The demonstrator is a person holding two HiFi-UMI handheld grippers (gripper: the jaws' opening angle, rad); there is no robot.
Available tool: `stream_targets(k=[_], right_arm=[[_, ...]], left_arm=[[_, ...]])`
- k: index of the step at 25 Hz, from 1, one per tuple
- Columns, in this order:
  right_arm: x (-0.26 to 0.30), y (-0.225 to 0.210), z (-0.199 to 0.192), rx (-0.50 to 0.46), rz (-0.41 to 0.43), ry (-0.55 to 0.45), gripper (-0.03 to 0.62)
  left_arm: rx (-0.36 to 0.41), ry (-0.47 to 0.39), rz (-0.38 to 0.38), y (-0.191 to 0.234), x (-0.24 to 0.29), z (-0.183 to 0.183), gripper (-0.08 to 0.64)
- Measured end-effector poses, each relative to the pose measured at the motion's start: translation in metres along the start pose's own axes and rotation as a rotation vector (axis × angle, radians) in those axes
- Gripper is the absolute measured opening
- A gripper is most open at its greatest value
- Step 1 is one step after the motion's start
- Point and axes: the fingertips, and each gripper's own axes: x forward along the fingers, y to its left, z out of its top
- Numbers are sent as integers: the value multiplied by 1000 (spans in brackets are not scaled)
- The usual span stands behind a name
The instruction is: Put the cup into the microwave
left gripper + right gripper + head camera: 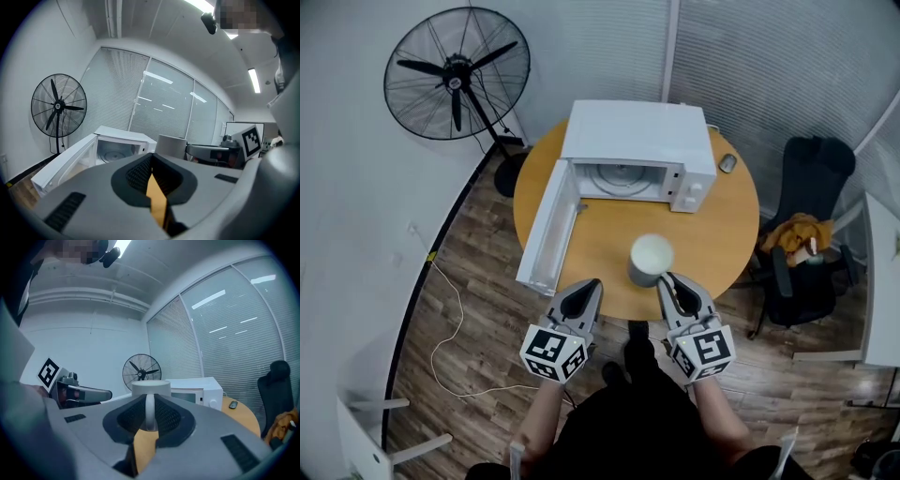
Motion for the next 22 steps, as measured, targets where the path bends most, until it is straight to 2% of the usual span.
stream_targets(k=[10, 22], right_arm=[[64, -55, 2, 5, 50, 22, 57], [111, -100, -24, 3, 122, 77, 57]], left_arm=[[-9, 14, 41, 29, 68, 20, -5], [-60, 42, 99, 43, 118, 13, -5]])
